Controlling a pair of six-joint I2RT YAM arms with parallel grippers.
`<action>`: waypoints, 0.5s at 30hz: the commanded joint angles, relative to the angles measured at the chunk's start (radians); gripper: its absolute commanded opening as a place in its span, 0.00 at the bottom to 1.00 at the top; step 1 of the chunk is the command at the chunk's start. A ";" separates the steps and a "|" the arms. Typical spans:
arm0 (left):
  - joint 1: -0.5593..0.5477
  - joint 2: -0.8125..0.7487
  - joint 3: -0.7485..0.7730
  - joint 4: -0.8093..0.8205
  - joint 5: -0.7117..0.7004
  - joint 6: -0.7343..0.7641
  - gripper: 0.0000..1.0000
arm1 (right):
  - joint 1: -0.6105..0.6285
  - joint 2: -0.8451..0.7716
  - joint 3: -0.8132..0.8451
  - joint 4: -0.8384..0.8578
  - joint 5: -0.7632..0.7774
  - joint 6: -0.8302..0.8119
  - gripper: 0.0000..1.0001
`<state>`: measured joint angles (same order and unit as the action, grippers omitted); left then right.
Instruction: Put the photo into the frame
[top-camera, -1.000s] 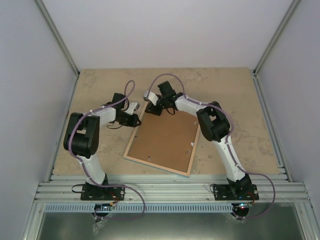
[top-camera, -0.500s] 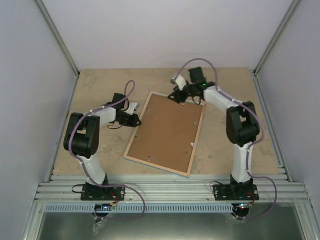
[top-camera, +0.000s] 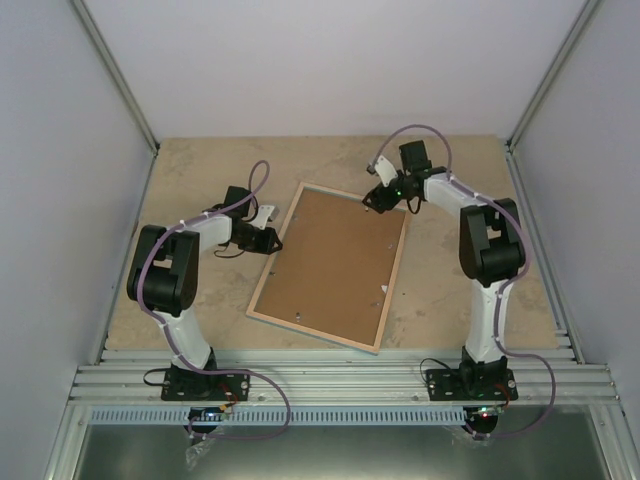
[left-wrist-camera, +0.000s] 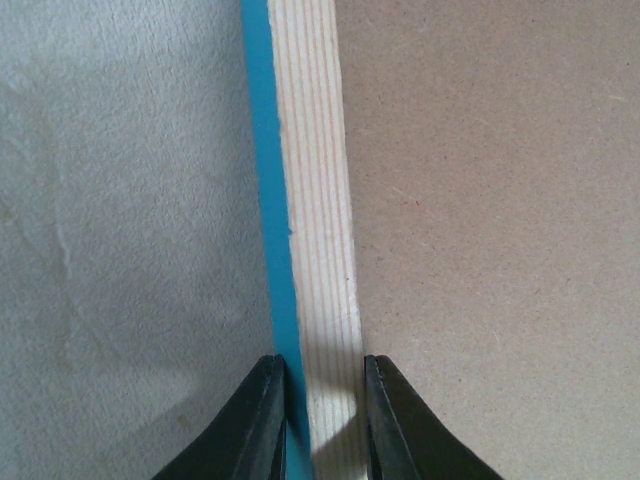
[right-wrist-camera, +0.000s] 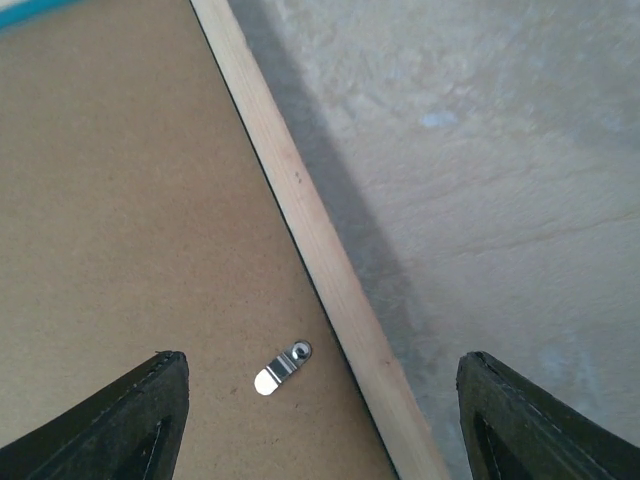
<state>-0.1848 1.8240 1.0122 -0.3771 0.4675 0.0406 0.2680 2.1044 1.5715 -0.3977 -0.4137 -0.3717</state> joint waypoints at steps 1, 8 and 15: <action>-0.005 0.069 -0.045 -0.049 -0.003 0.027 0.00 | 0.007 0.060 -0.007 0.001 0.008 0.027 0.74; -0.003 0.068 -0.044 -0.049 -0.006 0.027 0.00 | 0.011 0.110 0.005 -0.011 0.048 -0.006 0.71; 0.002 0.073 -0.043 -0.047 -0.003 0.025 0.00 | 0.007 0.122 -0.007 -0.009 0.112 -0.032 0.57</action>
<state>-0.1841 1.8248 1.0122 -0.3752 0.4698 0.0406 0.2726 2.1994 1.5715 -0.3866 -0.3573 -0.3882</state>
